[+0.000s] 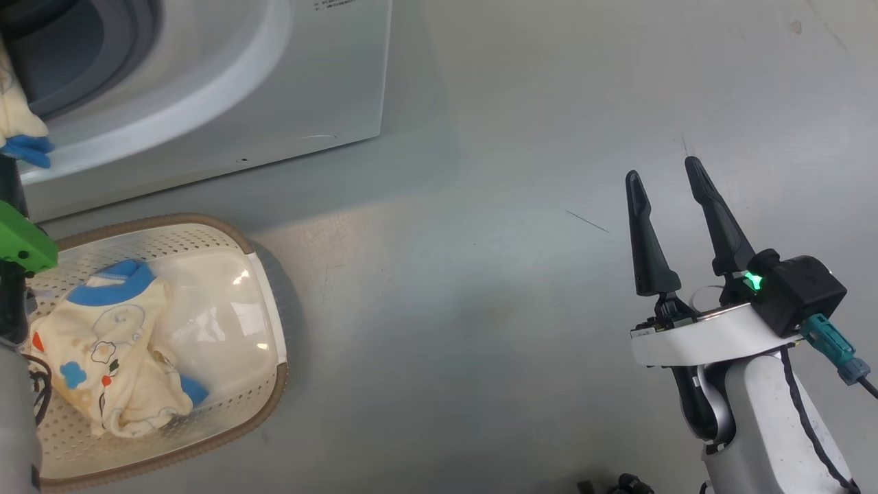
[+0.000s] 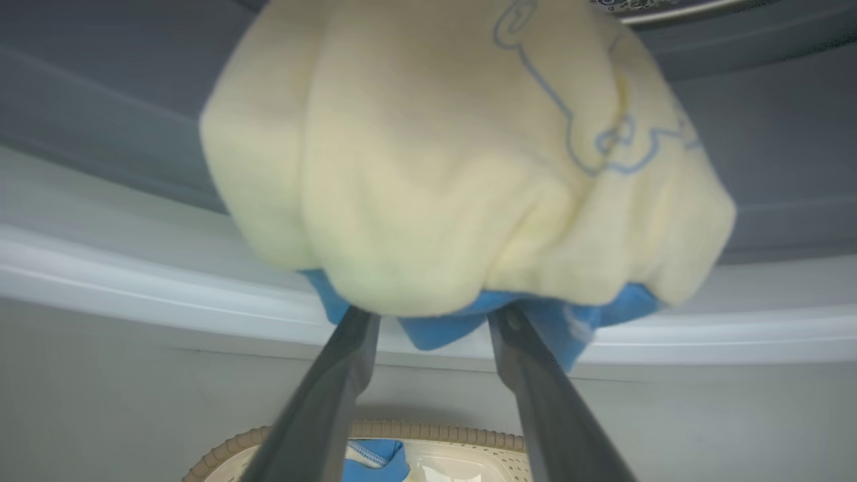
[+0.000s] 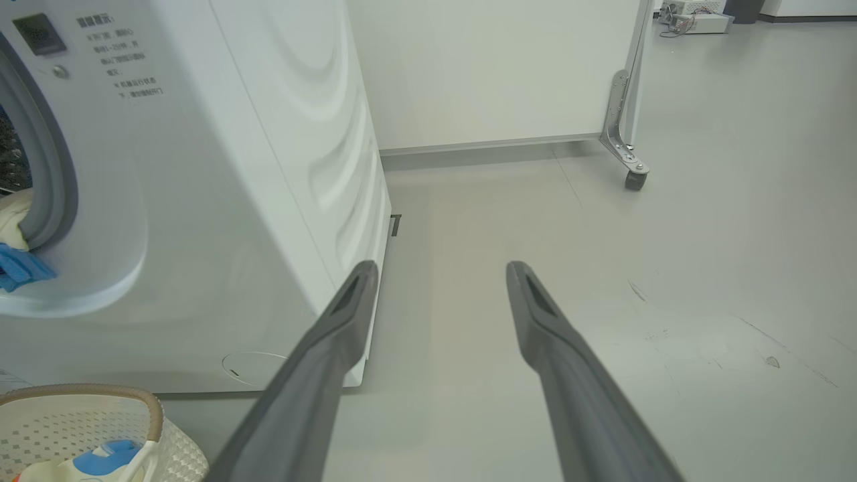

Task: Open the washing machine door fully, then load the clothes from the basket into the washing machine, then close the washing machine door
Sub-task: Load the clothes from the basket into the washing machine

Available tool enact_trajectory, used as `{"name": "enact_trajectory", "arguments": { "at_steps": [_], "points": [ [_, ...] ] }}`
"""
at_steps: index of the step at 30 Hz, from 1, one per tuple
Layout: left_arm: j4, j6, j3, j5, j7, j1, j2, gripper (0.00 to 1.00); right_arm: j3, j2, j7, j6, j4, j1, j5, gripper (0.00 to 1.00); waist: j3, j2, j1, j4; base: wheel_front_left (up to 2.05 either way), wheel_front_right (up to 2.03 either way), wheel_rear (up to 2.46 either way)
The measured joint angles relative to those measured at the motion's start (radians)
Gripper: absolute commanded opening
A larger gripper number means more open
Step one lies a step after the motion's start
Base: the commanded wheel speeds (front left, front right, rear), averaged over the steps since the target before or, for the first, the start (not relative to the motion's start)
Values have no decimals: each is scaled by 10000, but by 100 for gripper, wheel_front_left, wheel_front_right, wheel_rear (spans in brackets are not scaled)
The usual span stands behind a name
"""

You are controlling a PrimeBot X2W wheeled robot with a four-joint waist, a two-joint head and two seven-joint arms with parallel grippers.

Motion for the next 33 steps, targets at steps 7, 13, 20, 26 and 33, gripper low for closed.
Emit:
{"name": "enact_trajectory", "arguments": {
  "at_steps": [7,13,20,26,33],
  "points": [
    [339,-96,-165,2,-102,-58,0,0,-13,0,0,0,77,-139,10,100,-72,0,0,46,0,0,0],
    [499,-247,-485,21,-190,-51,-86,0,-150,-6,0,-15,102,-139,-2,100,-175,0,0,174,0,0,0],
    [550,-401,-746,19,-178,86,-105,0,-153,-12,0,-21,151,-134,-12,100,-293,0,0,375,0,0,0],
    [393,-458,-1126,77,13,467,-151,0,-322,-12,0,-86,148,-122,-25,100,-363,0,0,611,0,0,0],
    [-121,-543,-1409,42,192,640,-67,0,-330,-13,0,-84,151,-112,-27,100,-467,0,0,894,0,0,0]
  ]
}}
